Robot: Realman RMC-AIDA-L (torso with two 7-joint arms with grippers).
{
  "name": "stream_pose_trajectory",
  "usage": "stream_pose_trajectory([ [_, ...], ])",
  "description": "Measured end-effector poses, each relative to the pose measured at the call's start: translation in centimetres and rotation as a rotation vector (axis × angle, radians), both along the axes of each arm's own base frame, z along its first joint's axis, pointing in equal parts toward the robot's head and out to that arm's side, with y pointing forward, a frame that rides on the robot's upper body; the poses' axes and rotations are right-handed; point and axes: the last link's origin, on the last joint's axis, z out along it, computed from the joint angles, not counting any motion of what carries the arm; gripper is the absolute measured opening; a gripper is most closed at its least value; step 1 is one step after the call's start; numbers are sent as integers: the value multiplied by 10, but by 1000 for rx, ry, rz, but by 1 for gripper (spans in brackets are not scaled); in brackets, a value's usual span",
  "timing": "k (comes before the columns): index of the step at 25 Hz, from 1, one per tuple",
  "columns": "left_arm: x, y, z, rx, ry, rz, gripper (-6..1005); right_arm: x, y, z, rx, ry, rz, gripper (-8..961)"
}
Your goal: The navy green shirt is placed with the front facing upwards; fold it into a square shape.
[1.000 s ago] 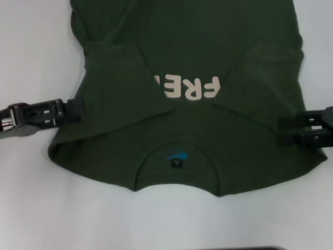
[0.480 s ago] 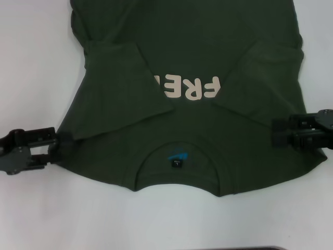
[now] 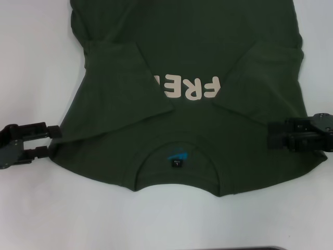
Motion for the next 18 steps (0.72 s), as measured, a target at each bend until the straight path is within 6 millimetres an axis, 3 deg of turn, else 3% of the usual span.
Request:
stream_pose_trajectory([
  [18, -6, 6, -11, -45, 49, 57, 779, 1, 2, 1, 1, -4, -12, 777],
])
